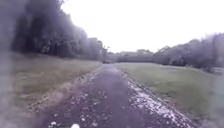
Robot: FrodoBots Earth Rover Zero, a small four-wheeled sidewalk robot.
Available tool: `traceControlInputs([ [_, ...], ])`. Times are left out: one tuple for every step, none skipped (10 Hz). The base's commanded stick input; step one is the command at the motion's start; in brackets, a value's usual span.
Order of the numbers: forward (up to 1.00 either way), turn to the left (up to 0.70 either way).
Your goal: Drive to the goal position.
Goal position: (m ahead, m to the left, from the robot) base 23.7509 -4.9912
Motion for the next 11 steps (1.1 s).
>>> traceControlInputs([
  [0.7,0.0],
  [0.7,0.0],
  [0.7,0.0],
  [0.7,0.0],
  [0.7,0.0],
  [0.7,0.0],
  [0.7,0.0],
  [0.7,0.0],
  [0.7,0.0],
  [0.7,0.0],
  [0.7,0.0],
])
